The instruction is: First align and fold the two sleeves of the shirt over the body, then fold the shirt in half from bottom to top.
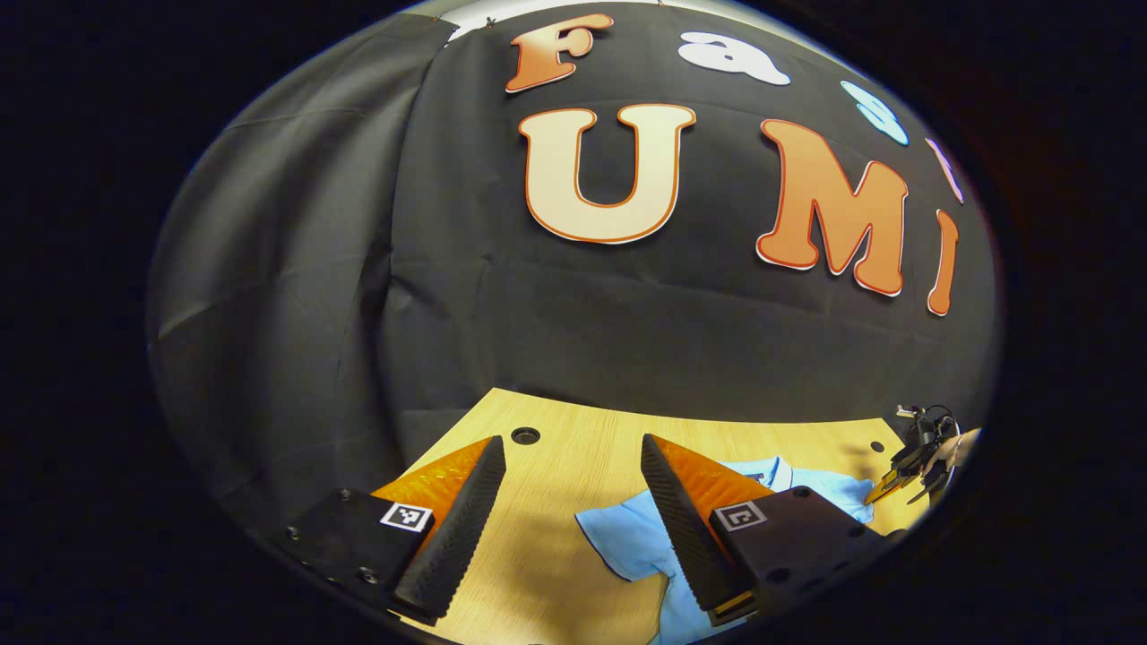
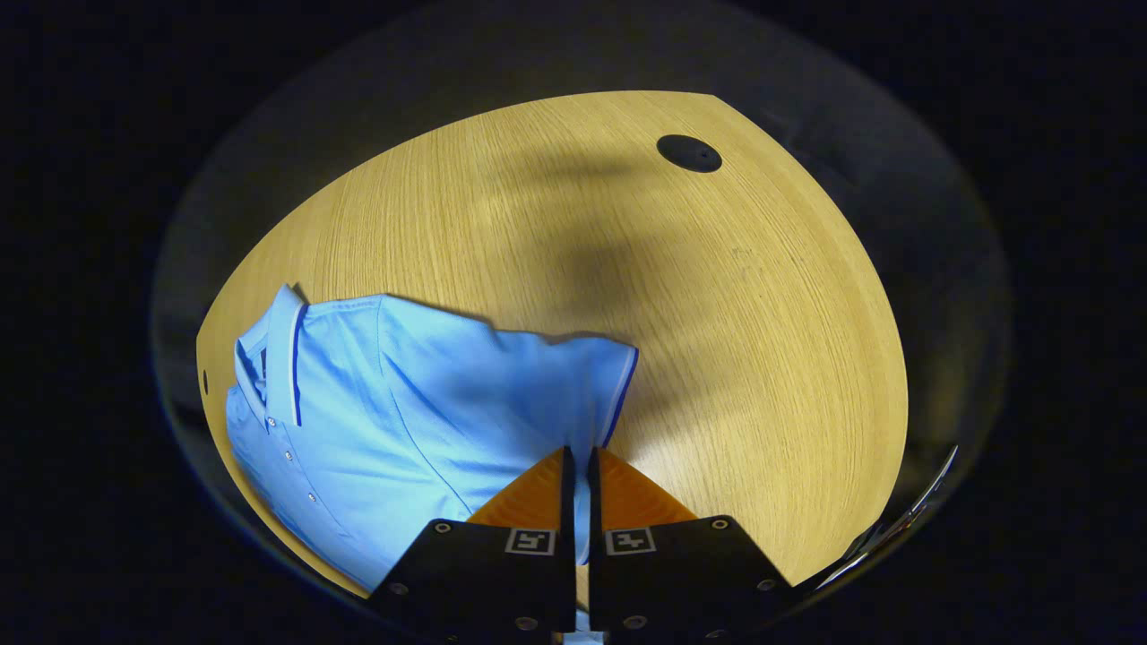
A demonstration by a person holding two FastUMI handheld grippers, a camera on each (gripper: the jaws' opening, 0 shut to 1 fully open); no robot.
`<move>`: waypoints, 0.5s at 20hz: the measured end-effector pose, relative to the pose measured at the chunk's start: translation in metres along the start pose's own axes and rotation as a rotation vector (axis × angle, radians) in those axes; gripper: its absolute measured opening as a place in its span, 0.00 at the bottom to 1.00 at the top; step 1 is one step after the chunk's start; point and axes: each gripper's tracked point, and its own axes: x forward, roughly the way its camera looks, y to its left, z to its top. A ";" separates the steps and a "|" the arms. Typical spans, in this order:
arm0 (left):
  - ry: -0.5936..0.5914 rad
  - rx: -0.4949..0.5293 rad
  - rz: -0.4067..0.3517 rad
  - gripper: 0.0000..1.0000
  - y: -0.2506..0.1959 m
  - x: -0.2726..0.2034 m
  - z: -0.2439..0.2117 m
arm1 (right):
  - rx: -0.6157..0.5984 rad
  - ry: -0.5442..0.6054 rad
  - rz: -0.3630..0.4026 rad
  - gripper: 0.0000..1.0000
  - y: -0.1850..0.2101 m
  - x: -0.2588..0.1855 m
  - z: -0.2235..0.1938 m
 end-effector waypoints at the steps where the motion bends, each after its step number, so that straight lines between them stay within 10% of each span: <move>1: 0.000 0.000 0.000 0.99 0.001 0.000 0.001 | -0.023 -0.012 0.002 0.04 0.001 -0.001 -0.001; 10: -0.006 -0.006 -0.002 0.99 0.019 -0.006 0.002 | -0.098 -0.114 0.030 0.02 0.031 -0.046 0.007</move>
